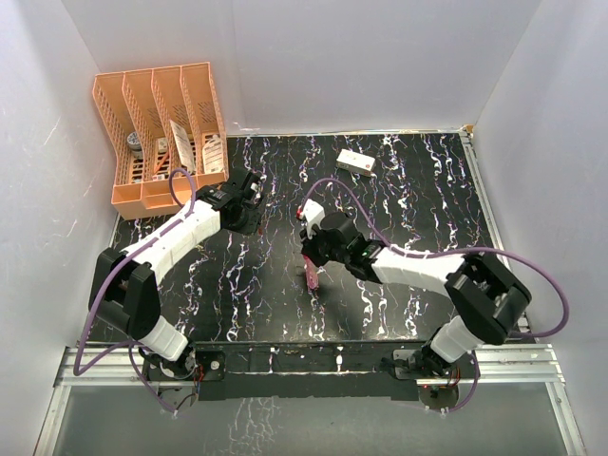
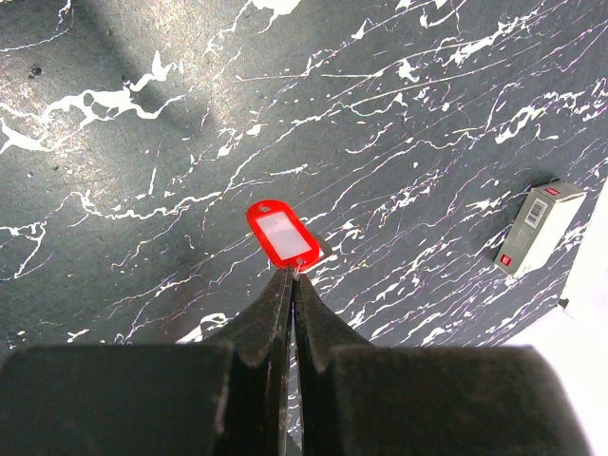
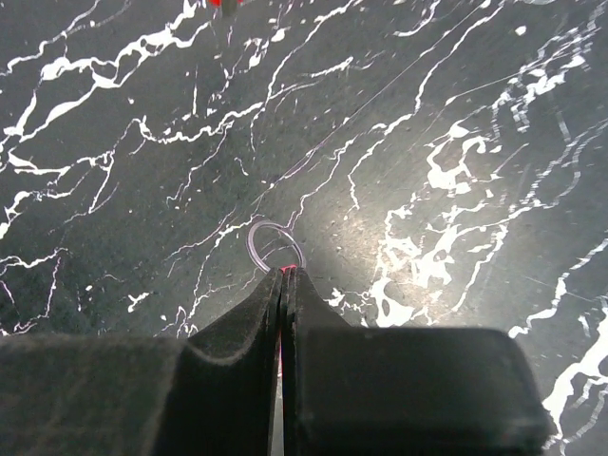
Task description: Put the keys on the keyring
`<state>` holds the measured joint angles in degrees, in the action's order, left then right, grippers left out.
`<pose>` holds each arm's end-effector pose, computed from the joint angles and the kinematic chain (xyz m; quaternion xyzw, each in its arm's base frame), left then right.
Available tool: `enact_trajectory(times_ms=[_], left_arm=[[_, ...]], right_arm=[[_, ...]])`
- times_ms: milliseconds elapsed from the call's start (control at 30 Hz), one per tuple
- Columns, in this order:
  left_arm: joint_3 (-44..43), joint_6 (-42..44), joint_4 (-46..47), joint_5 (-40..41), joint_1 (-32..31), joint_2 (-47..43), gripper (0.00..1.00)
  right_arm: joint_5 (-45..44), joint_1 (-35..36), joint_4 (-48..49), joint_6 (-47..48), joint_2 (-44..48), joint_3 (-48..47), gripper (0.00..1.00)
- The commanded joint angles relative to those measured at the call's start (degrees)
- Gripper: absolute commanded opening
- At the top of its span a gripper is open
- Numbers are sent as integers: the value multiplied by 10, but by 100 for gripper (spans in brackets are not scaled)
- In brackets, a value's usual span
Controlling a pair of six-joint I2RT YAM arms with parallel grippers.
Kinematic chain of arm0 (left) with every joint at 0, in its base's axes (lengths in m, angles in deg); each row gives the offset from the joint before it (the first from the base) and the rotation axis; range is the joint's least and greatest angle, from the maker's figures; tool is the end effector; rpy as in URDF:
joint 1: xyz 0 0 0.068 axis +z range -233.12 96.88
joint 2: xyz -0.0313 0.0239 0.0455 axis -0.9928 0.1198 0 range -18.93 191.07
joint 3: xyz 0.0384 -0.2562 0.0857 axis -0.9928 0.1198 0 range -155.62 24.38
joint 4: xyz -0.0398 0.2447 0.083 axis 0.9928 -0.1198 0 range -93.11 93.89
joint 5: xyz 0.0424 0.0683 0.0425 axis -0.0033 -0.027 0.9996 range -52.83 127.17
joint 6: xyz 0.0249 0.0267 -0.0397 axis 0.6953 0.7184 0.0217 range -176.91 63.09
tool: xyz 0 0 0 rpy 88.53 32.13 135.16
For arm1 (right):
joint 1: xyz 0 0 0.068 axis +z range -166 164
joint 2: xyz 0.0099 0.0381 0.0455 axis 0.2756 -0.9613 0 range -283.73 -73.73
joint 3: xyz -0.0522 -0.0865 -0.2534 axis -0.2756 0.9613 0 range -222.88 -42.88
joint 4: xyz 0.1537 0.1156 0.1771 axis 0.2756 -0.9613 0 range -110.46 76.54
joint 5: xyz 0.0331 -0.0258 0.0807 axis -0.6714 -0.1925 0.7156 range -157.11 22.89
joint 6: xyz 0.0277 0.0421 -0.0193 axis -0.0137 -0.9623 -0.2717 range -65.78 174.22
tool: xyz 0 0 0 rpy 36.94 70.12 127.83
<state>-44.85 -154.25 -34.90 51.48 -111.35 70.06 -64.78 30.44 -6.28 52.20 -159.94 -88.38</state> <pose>0.2886 -0.1449 0.2586 -0.5695 0.7675 -0.1843 0.2295 0.2187 0.2320 0.2019 -0.3418 0.8119 0.2105 0.4240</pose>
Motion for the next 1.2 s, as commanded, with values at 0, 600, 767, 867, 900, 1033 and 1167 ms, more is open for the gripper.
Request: enact_trajectory(times_ms=[0, 600, 767, 867, 900, 1033, 1167], left_arm=[[1, 6, -5, 2, 3, -24, 0], [5, 4, -2, -1, 3, -18, 0], [5, 4, -1, -1, 3, -16, 0], [3, 5, -1, -2, 3, -14, 0], [2, 5, -2, -2, 3, -13, 0], [5, 5, 0, -3, 3, -12, 0], [4, 6, 0, -5, 3, -12, 0]], right_arm=[[70, -20, 50, -16, -33, -23, 0], [133, -73, 96, -22, -58, -4, 7], [126, -73, 65, -11, -47, -8, 36], [123, -73, 57, -8, -29, 2, 42], [122, -73, 55, -2, -18, 6, 46], [119, -73, 38, 28, 6, 14, 57], [134, -73, 11, 72, 4, 3, 60]])
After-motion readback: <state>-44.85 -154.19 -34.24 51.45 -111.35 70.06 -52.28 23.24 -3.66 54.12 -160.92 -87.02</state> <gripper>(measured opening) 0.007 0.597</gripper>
